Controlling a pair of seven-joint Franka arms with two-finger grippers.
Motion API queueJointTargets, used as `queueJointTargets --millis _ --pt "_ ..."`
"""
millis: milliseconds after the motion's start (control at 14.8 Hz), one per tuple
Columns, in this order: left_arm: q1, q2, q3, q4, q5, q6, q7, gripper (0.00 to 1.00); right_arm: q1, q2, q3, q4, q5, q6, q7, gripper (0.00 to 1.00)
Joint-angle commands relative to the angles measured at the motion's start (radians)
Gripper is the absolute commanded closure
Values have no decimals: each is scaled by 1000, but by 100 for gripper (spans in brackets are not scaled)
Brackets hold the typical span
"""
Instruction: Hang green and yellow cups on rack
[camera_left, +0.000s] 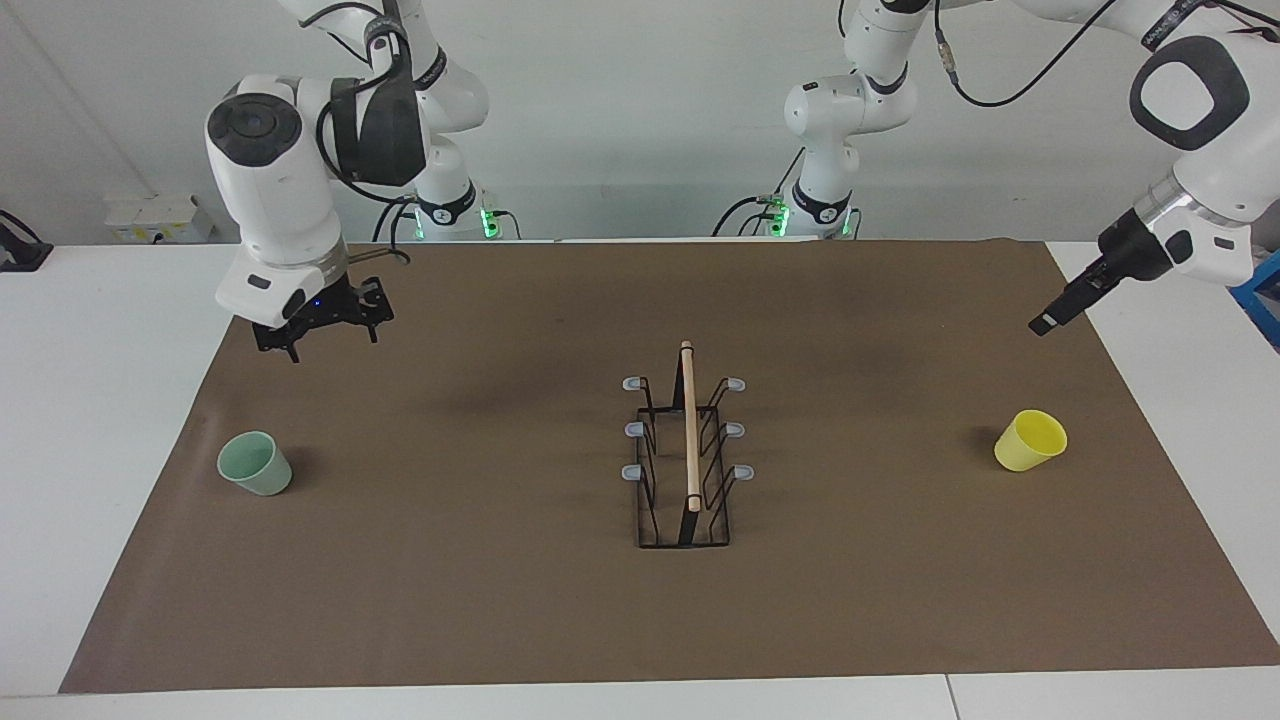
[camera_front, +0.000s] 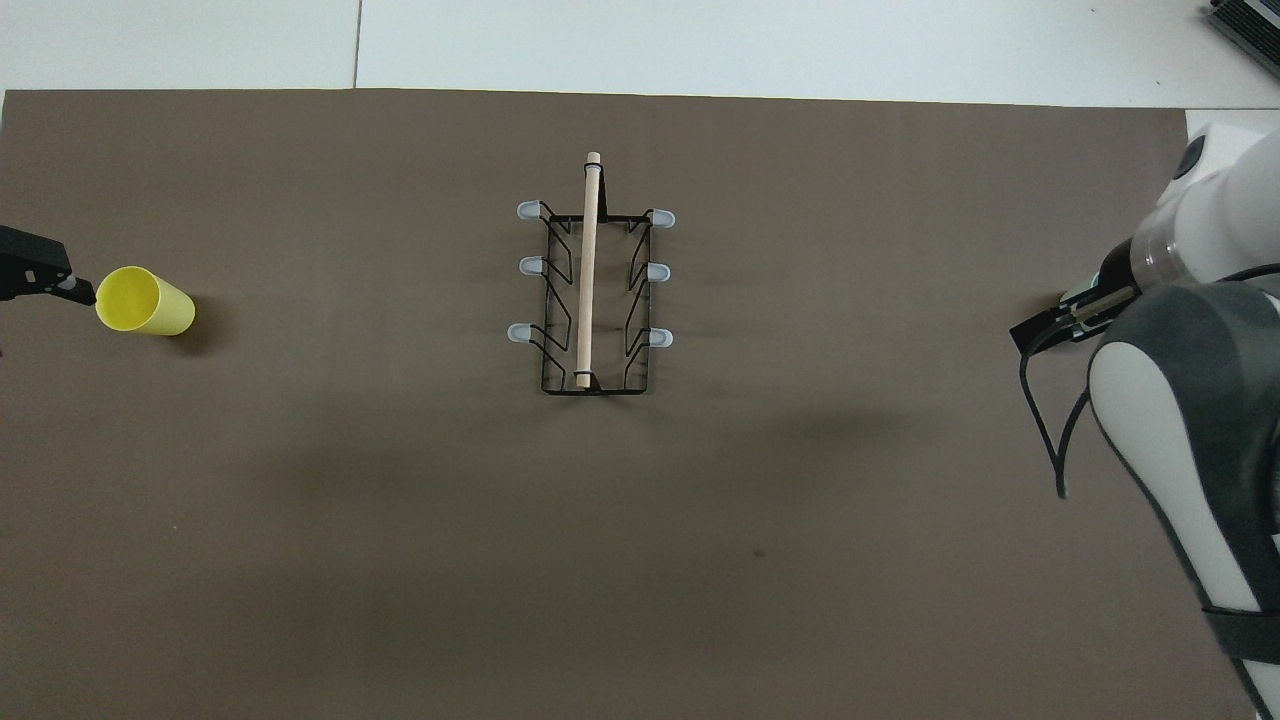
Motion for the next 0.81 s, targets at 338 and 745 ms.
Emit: queueJointTargets --millis 338,745 --pt "116 208 7 169 -150 13 -386 4 12 93 15 -29 -335 55 -222 0" --pt "181 423 12 347 -187 84 -574 4 6 92 15 -115 -542 138 -435 0"
